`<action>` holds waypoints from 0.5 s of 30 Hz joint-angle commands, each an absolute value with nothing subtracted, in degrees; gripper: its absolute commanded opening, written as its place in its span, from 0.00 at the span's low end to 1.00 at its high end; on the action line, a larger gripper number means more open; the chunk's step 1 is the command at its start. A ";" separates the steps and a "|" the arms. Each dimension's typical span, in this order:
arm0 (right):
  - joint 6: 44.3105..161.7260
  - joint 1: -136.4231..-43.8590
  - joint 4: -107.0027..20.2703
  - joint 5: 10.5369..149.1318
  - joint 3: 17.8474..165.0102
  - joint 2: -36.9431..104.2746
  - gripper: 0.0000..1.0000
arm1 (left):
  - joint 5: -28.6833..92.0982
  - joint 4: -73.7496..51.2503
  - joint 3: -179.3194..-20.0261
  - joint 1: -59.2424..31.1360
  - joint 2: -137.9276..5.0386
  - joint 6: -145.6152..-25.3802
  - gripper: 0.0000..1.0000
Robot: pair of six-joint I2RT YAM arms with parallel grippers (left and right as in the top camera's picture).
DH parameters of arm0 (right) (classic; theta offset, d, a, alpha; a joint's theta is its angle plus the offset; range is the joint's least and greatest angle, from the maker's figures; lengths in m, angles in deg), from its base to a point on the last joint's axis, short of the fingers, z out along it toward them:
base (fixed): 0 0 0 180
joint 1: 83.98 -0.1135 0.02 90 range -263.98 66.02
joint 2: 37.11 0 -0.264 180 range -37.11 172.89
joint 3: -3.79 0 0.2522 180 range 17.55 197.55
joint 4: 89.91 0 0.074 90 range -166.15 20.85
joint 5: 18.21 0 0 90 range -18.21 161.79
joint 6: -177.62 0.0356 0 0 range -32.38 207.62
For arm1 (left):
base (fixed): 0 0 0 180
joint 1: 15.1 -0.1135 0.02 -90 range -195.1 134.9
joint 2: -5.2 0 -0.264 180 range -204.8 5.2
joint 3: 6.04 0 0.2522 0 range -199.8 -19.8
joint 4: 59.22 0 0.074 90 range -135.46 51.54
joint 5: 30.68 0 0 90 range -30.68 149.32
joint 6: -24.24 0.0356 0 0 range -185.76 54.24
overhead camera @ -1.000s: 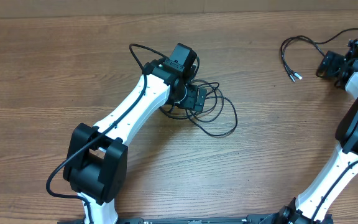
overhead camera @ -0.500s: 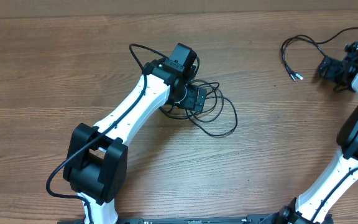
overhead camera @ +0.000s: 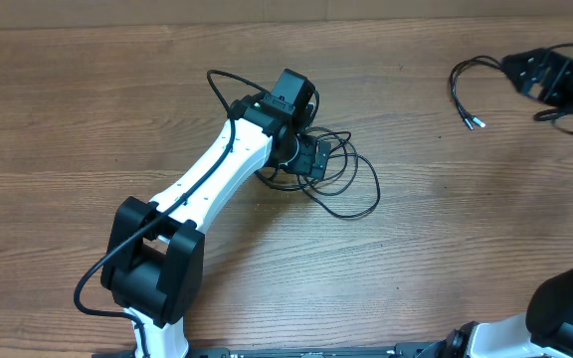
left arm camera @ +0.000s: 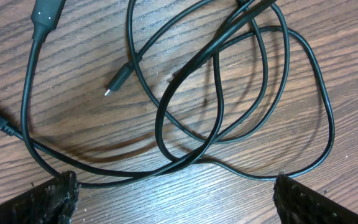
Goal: Untangle cables
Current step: 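Move the right gripper back to the pile beside the left gripper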
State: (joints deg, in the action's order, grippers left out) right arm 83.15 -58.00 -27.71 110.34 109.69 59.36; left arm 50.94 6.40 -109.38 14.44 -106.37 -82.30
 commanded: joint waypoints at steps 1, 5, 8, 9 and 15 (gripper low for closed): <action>83.35 -61.28 -21.67 115.56 109.38 61.17 1.00 | 50.50 6.36 -109.51 14.33 -106.48 -82.91 1.00; 83.37 -65.13 -17.06 115.41 109.38 61.17 1.00 | 50.50 6.36 -109.51 14.33 -106.48 -82.91 1.00; 83.37 -68.32 -15.88 115.41 109.38 61.17 1.00 | 50.50 6.36 -109.51 14.33 -106.48 -82.91 1.00; 83.37 -69.58 -15.77 115.43 109.38 61.17 1.00 | 50.50 6.36 -109.51 14.33 -106.48 -82.91 1.00; 83.33 -77.63 -17.08 115.38 107.59 61.22 1.00 | 50.50 6.36 -109.51 14.33 -106.48 -82.91 1.00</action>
